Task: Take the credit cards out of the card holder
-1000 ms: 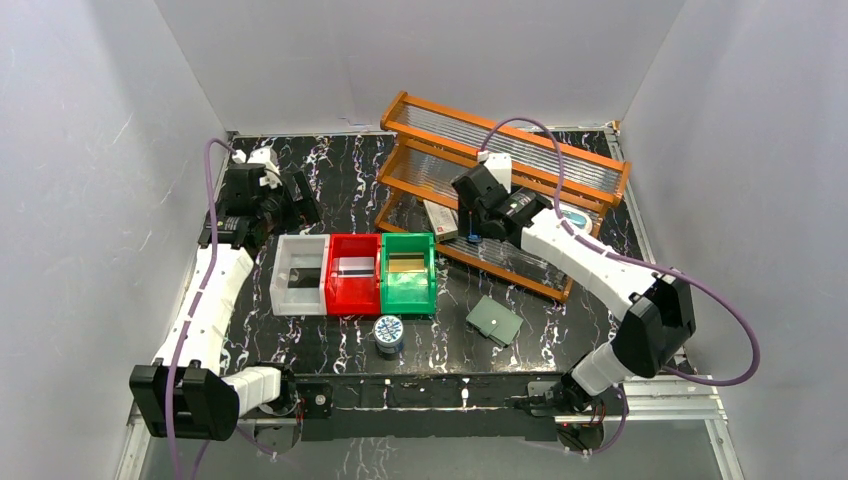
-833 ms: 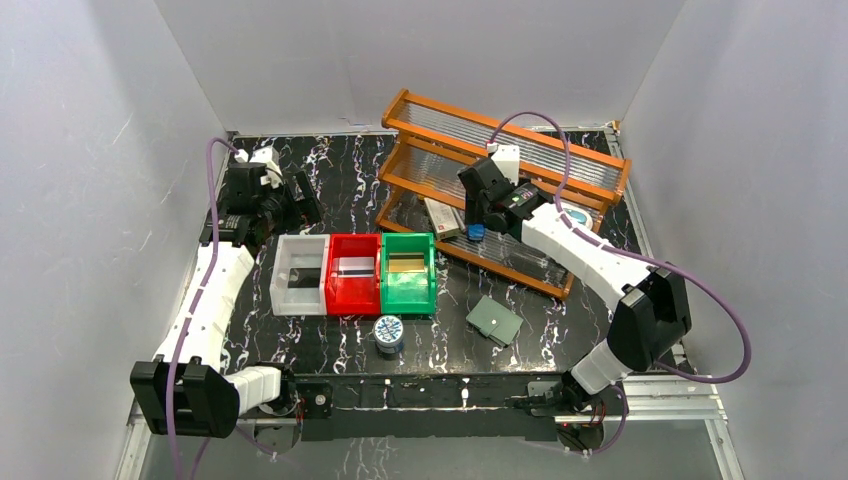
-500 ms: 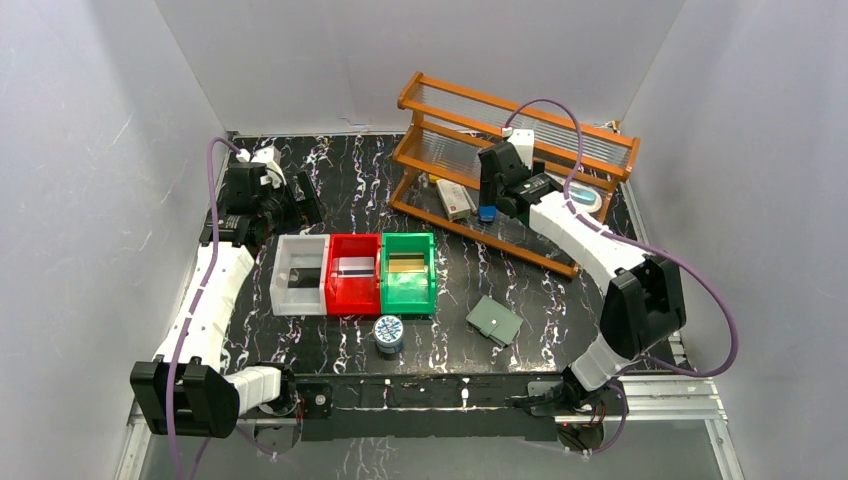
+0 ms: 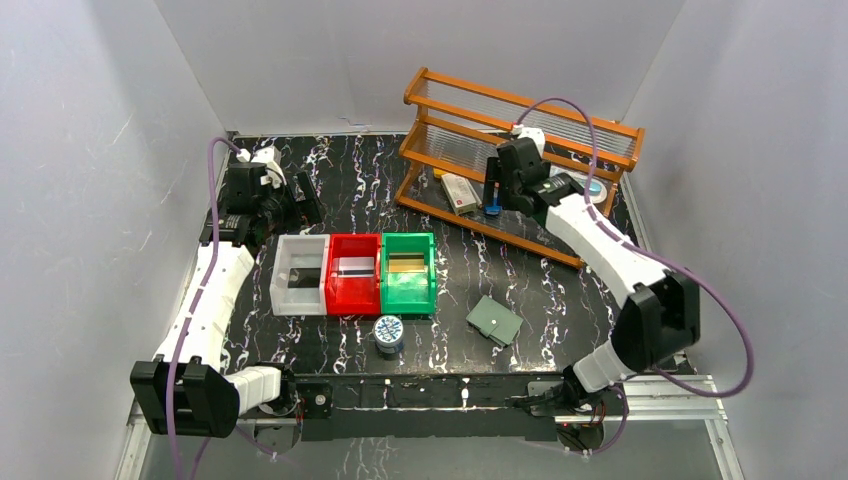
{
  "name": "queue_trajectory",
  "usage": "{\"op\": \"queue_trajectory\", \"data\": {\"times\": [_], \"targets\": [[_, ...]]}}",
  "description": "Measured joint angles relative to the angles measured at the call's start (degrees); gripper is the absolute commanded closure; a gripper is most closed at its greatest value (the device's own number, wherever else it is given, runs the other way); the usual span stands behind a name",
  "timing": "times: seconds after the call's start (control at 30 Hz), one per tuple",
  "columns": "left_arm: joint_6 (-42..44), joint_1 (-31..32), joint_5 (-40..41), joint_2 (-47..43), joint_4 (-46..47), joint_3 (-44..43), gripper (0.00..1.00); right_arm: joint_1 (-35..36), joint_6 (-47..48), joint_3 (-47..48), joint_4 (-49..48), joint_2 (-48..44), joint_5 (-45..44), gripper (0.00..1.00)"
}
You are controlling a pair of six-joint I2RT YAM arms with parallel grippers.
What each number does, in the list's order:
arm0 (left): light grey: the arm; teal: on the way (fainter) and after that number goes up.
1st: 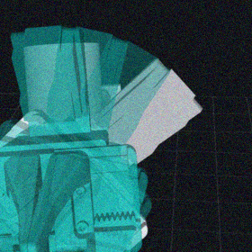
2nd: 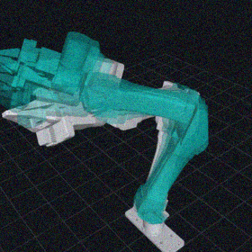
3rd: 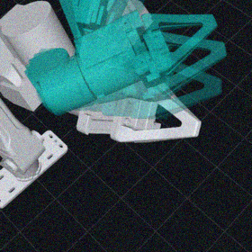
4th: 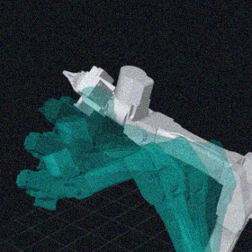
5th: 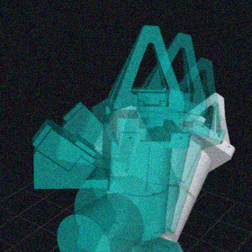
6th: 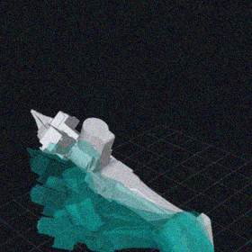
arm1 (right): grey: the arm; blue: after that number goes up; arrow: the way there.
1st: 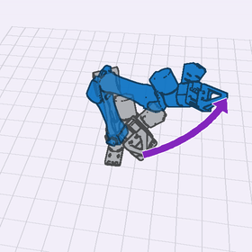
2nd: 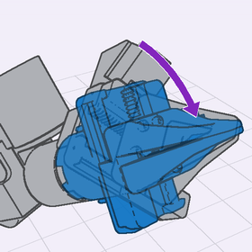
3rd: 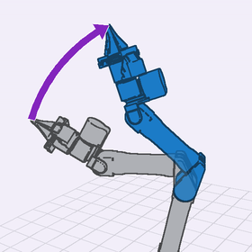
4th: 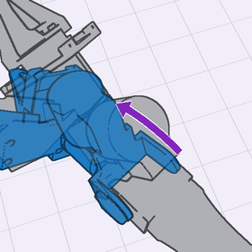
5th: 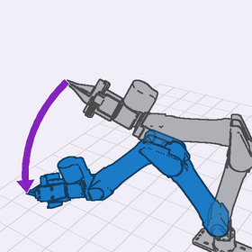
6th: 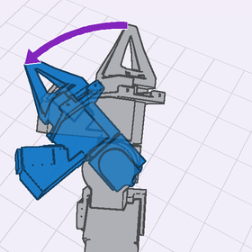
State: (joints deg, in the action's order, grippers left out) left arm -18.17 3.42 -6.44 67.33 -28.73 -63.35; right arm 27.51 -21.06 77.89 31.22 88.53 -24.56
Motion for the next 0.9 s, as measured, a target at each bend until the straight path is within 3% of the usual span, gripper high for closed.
{"op": "queue_trajectory", "data": {"times": [0.23,0.53,0.9], "targets": [[0.0,0.0,0.5,1.9,0.0,0.0,0.02,-0.2,-11.3,-9.0,0.3,-6.2,-2.5,0.14],[-0.3,0.0,1.4,2.9,0.0,0.5,0.02,-1.0,-15.9,-19.2,-3.3,-2.6,2.0,0.17],[-0.3,0.0,1.7,2.9,0.0,0.9,0.02,-0.9,-17.9,-19.8,-8.2,5.1,0.5,0.18]]}}
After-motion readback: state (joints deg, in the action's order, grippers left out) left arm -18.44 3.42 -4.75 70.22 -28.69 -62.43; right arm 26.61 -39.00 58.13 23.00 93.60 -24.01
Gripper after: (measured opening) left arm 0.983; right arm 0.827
